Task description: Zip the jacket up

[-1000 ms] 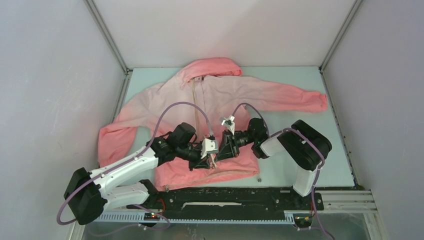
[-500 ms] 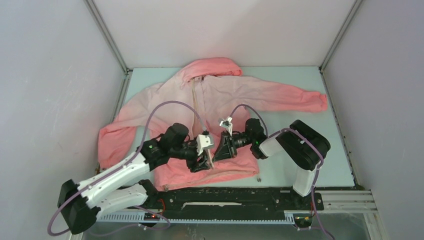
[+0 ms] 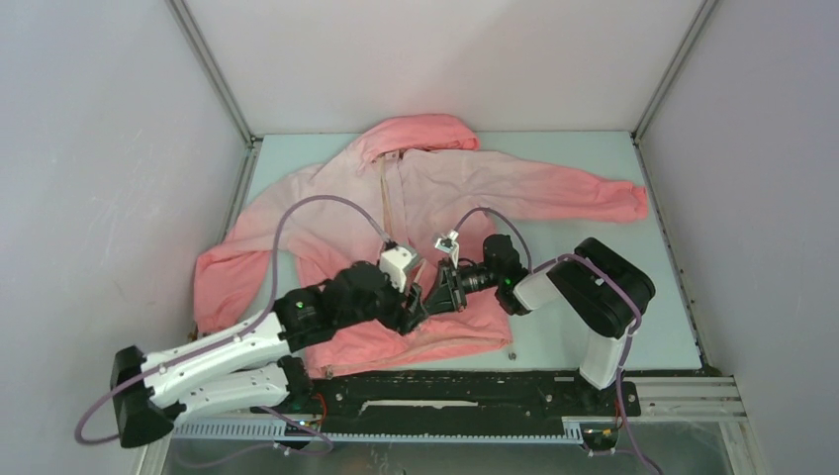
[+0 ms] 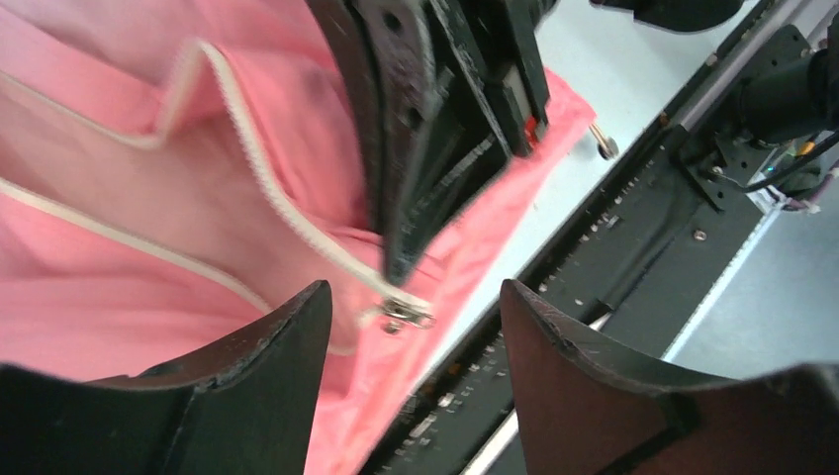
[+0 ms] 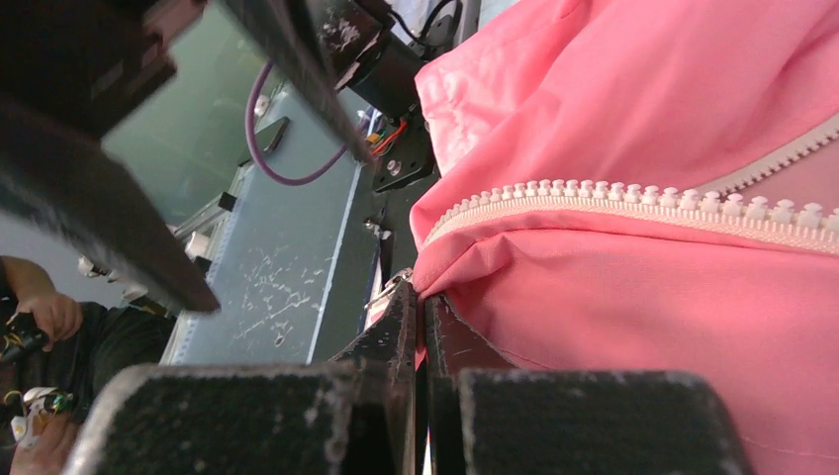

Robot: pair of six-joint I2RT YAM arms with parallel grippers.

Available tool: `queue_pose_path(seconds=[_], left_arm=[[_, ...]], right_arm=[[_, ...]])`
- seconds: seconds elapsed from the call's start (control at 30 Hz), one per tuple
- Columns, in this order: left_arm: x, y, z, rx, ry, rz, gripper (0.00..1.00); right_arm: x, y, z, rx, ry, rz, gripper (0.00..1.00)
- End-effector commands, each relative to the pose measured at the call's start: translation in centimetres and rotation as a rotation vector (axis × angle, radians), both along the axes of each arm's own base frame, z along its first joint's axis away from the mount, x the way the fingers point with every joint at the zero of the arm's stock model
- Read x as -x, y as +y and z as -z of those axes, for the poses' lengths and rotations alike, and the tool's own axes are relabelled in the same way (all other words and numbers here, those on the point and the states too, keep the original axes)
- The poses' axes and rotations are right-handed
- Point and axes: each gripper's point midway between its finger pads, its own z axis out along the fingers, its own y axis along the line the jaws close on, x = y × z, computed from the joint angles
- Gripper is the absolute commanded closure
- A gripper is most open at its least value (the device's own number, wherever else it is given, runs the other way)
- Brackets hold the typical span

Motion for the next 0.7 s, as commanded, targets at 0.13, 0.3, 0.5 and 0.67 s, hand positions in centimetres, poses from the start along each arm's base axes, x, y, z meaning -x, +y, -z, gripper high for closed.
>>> queue_pose_path(seconds=[0.13, 0.3, 0.5, 0.67], left_arm=[[1.0, -1.2, 0.8, 0.089, 0.134, -0.284, 0.36], [1.7, -0.8, 2.1, 0.071, 0.24, -0.352, 0.54], [2.2, 0.3, 4.2, -0.009, 0.286, -0.406, 0.52], [2.3, -0.6, 4.6, -0.032, 0.287, -0.4, 0.48]], right_arm=[[-1.5, 0.1, -1.1, -0.017, -0.055, 0.08, 1.0], [-1.5, 0.1, -1.1, -0.013, -0.055, 0.086, 1.0], [-1.4, 0.1, -1.2, -0.013, -0.06, 0.089, 1.0], [-1.5, 0.1, -1.1, -0.009, -0.06, 0.092, 1.0]])
